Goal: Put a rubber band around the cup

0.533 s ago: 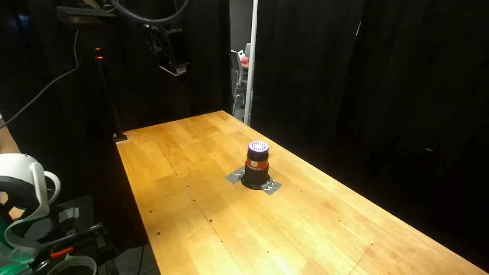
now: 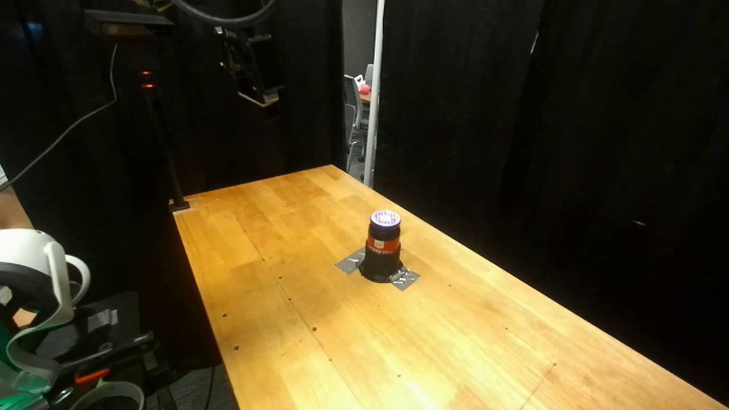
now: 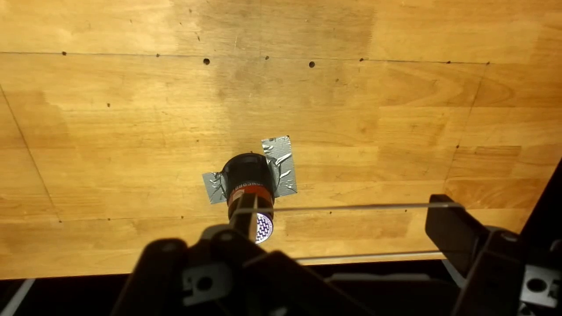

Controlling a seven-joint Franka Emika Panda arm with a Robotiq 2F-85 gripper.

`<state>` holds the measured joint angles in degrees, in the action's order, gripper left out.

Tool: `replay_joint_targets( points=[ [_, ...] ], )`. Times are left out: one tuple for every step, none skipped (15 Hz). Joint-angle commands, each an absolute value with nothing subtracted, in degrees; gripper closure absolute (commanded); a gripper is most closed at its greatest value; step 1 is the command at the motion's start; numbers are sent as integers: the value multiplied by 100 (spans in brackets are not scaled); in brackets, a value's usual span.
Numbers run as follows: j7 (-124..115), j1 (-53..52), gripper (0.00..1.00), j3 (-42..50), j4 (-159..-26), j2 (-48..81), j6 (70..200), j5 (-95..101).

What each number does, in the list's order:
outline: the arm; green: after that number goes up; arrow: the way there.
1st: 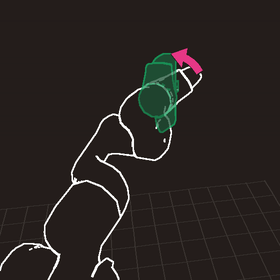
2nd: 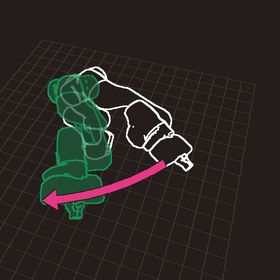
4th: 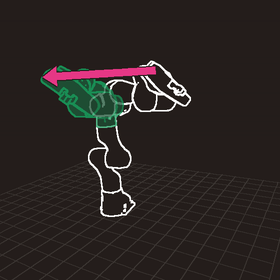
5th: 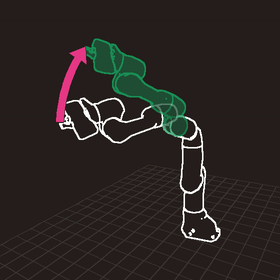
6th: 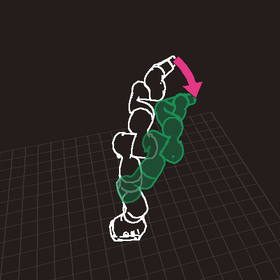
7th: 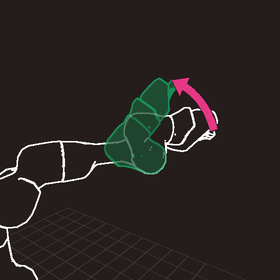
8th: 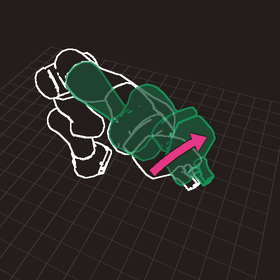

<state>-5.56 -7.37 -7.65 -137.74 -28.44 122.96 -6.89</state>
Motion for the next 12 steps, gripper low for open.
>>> replay_joint_targets(
  points=[
    [-610,-744,0,-805,-13618,-2695,12230,-664],
    [-751,-688,0,-920,-13252,-2276,12087,-512],
    [-932,-612,0,-1014,-13080,-2046,12109,-362],
    [-1233,-499,0,-1137,-12756,-1603,12091,-114],
    [-1430,-452,0,-1211,-12566,-1354,12098,105],
    [-1543,-445,0,-1228,-12342,-1008,12142,252],
    [-1677,-446,0,-1239,-12096,-691,12119,386],
    [-1795,-446,0,-1214,-11898,-336,12278,515],
    [-1918,-469,0,-1184,-11675,-16,12349,665],
    [-1932,-506,0,-1108,-11452,303,12371,729],
    [-2000,-544,0,-1038,-11268,598,12469,831],
    [-1960,-582,0,-960,-11092,878,12555,847]
  ],
)
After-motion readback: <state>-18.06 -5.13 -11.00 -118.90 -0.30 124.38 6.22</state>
